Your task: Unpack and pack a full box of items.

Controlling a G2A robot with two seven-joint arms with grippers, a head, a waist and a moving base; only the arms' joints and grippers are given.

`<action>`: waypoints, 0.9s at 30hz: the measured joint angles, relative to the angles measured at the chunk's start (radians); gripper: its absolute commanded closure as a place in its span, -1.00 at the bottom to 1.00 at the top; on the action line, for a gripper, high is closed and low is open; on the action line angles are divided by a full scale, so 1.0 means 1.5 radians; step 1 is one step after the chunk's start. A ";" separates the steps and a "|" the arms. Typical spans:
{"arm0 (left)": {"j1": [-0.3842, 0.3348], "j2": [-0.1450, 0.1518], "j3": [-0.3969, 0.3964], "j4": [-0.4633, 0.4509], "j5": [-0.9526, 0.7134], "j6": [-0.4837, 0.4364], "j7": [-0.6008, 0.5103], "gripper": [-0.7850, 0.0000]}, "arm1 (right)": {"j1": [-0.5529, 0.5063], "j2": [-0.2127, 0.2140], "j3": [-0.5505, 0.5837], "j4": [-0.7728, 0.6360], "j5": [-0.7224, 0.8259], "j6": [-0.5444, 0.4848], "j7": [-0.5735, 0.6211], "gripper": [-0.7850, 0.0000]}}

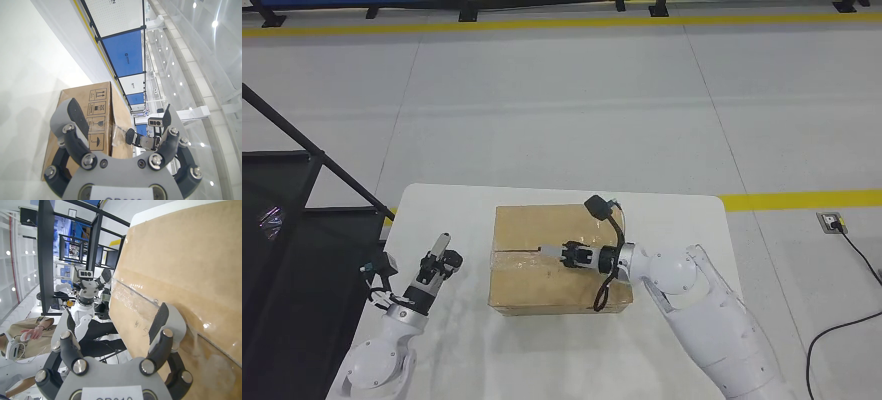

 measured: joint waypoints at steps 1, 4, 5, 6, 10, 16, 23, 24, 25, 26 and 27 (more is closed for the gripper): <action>0.001 0.000 -0.001 0.000 0.000 0.000 0.000 -1.00 | 0.000 0.001 0.001 -0.004 -0.014 0.013 -0.010 -1.00; 0.002 0.000 -0.002 0.000 -0.001 -0.001 -0.001 -1.00 | -0.013 0.006 0.014 -0.027 -0.029 0.029 -0.009 -1.00; 0.002 0.000 -0.002 0.000 -0.002 -0.001 0.000 -1.00 | -0.018 0.009 0.020 -0.034 -0.033 0.034 -0.005 -1.00; 0.002 0.000 -0.002 0.000 -0.002 -0.001 -0.001 -1.00 | -0.024 0.011 0.027 -0.042 -0.038 0.041 -0.002 -1.00; 0.002 0.000 -0.002 0.000 -0.002 -0.001 -0.003 -1.00 | -0.052 0.022 0.059 -0.078 -0.049 0.068 0.000 -1.00; 0.001 0.000 -0.001 0.001 -0.003 -0.002 -0.005 -1.00 | -0.091 0.032 0.098 -0.117 -0.059 0.083 -0.021 -1.00; 0.002 0.000 -0.003 0.001 -0.004 -0.003 -0.005 -1.00 | -0.125 0.041 0.132 -0.155 -0.068 0.095 -0.049 -1.00; 0.003 0.000 -0.003 0.001 -0.004 -0.003 -0.004 -1.00 | -0.134 0.043 0.140 -0.163 -0.071 0.098 -0.056 -1.00; 0.003 0.000 -0.003 0.001 -0.003 -0.003 -0.004 -1.00 | -0.140 0.045 0.147 -0.170 -0.074 0.101 -0.063 -1.00; 0.003 0.000 -0.003 0.000 -0.003 -0.003 -0.004 -1.00 | -0.147 0.046 0.154 -0.177 -0.077 0.105 -0.071 -1.00; 0.003 0.000 -0.003 0.000 -0.003 -0.003 -0.004 -1.00 | -0.157 0.048 0.162 -0.188 -0.080 0.111 -0.082 -1.00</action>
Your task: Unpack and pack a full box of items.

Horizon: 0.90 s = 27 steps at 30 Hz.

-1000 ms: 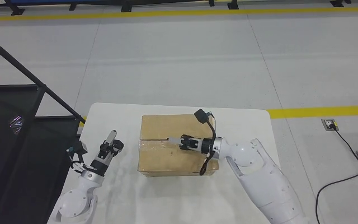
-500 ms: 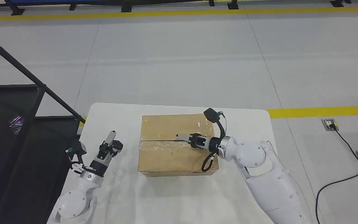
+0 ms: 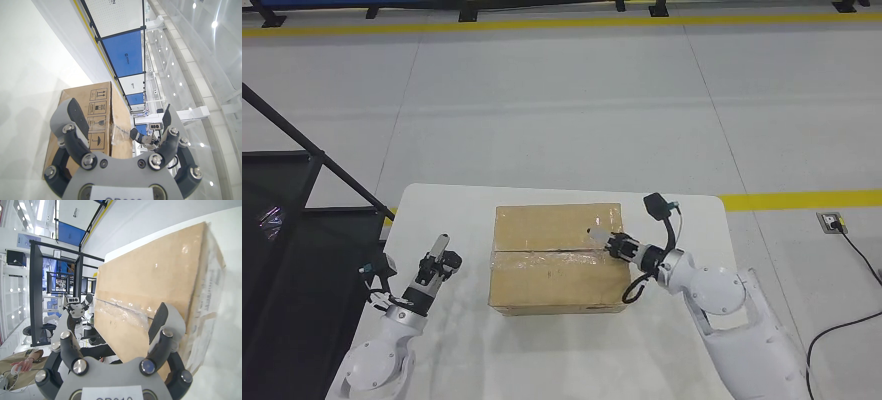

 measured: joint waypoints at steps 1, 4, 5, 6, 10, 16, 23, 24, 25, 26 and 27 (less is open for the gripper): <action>0.000 0.000 0.000 0.000 0.000 0.000 0.000 -1.00 | -0.007 0.001 0.006 -0.008 0.000 0.002 -0.008 -1.00; 0.001 0.000 0.001 -0.001 0.001 0.001 -0.001 -1.00 | -0.033 0.004 0.026 -0.034 0.011 -0.010 -0.034 -1.00; 0.001 0.000 0.001 -0.001 0.001 0.001 -0.001 -1.00 | -0.041 0.005 0.030 -0.041 0.017 -0.021 -0.040 -1.00; 0.001 0.000 0.002 0.000 0.001 0.001 -0.002 -1.00 | -0.047 0.005 0.032 -0.047 0.022 -0.031 -0.043 -1.00; 0.000 -0.001 0.006 0.000 0.003 0.001 -0.002 -1.00 | -0.049 0.005 0.017 -0.044 0.040 -0.068 -0.030 -1.00; 0.002 -0.001 0.006 -0.001 0.005 -0.002 -0.001 -1.00 | 0.017 -0.005 -0.050 0.029 0.045 -0.068 -0.015 -1.00; 0.009 0.000 -0.002 0.000 0.001 -0.005 -0.001 -1.00 | 0.075 -0.013 -0.092 0.091 0.035 -0.033 -0.001 -1.00; 0.009 0.000 -0.003 0.000 0.001 -0.004 -0.001 -1.00 | 0.075 -0.013 -0.091 0.092 0.038 -0.033 0.000 -1.00; 0.009 0.000 -0.003 0.000 0.001 -0.004 -0.001 -1.00 | 0.075 -0.012 -0.090 0.092 0.039 -0.032 0.002 -1.00; 0.009 0.000 -0.003 0.000 0.001 -0.003 -0.001 -1.00 | 0.075 -0.012 -0.089 0.092 0.040 -0.030 0.004 -1.00; 0.009 0.000 -0.003 0.000 0.001 -0.003 -0.001 -1.00 | 0.074 -0.012 -0.088 0.092 0.040 -0.027 0.005 -1.00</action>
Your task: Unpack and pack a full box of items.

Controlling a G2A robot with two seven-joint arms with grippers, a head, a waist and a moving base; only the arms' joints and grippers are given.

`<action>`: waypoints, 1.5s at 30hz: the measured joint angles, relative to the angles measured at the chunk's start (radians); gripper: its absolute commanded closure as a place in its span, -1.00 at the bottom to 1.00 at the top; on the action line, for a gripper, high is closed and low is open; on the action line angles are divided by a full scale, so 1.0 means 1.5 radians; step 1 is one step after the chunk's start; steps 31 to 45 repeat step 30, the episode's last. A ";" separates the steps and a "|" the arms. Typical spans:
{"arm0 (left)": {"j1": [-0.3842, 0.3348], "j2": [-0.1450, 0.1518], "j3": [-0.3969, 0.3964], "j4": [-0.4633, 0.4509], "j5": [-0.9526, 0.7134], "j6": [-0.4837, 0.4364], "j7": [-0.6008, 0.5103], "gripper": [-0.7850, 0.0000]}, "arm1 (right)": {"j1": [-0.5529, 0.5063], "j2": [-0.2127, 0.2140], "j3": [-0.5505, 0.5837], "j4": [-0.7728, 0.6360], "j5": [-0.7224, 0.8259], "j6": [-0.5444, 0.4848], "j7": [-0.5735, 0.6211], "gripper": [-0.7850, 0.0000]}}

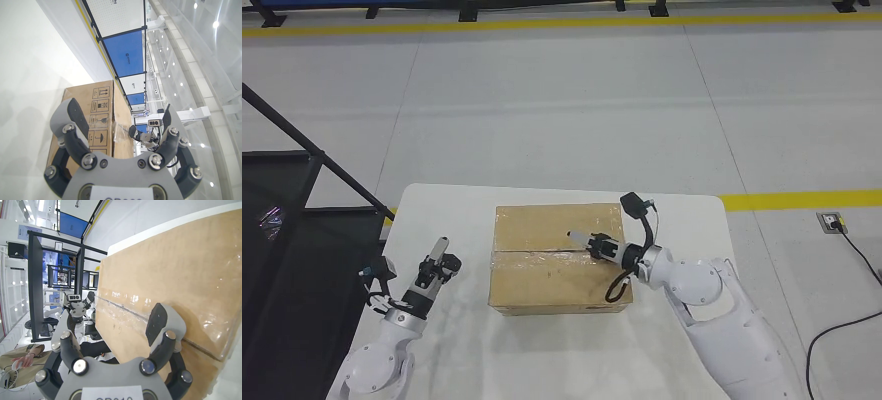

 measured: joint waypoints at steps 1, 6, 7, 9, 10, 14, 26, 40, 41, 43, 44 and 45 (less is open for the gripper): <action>0.000 0.000 0.000 0.000 0.000 0.000 -0.001 -1.00 | -0.001 0.000 0.000 0.001 -0.001 0.006 0.002 -1.00; -0.002 0.000 0.001 0.000 0.001 0.000 -0.004 -1.00 | -0.002 0.001 0.001 -0.003 0.003 0.017 -0.002 -1.00; -0.002 0.000 0.001 0.001 0.001 0.000 -0.004 -1.00 | -0.006 0.002 0.005 -0.009 0.006 0.010 -0.007 -1.00; -0.001 0.000 -0.002 0.001 0.000 -0.001 -0.005 -1.00 | -0.019 0.004 0.017 -0.026 0.012 -0.009 -0.024 -1.00; 0.000 0.001 -0.005 0.000 -0.003 -0.002 -0.005 -1.00 | -0.030 0.005 0.027 -0.041 0.017 -0.023 -0.037 -1.00; 0.005 0.002 -0.017 -0.005 -0.014 -0.011 -0.003 -1.00 | -0.082 0.012 0.072 -0.103 0.036 -0.077 -0.083 -1.00; 0.023 0.005 -0.049 -0.025 -0.040 -0.046 -0.023 -1.00 | -0.150 0.020 0.124 -0.167 0.057 -0.142 -0.128 -1.00; 0.023 0.005 -0.049 -0.025 -0.040 -0.046 -0.023 -1.00 | -0.150 0.020 0.124 -0.167 0.057 -0.142 -0.128 -1.00; 0.023 0.005 -0.049 -0.025 -0.040 -0.046 -0.023 -1.00 | -0.150 0.020 0.124 -0.167 0.057 -0.142 -0.128 -1.00; 0.023 0.005 -0.049 -0.025 -0.040 -0.046 -0.023 -1.00 | -0.150 0.020 0.124 -0.167 0.057 -0.142 -0.128 -1.00; 0.023 0.005 -0.049 -0.025 -0.040 -0.046 -0.023 -1.00 | -0.150 0.020 0.124 -0.167 0.057 -0.142 -0.128 -1.00; 0.023 0.005 -0.049 -0.025 -0.040 -0.046 -0.023 -1.00 | -0.150 0.020 0.124 -0.167 0.057 -0.142 -0.128 -1.00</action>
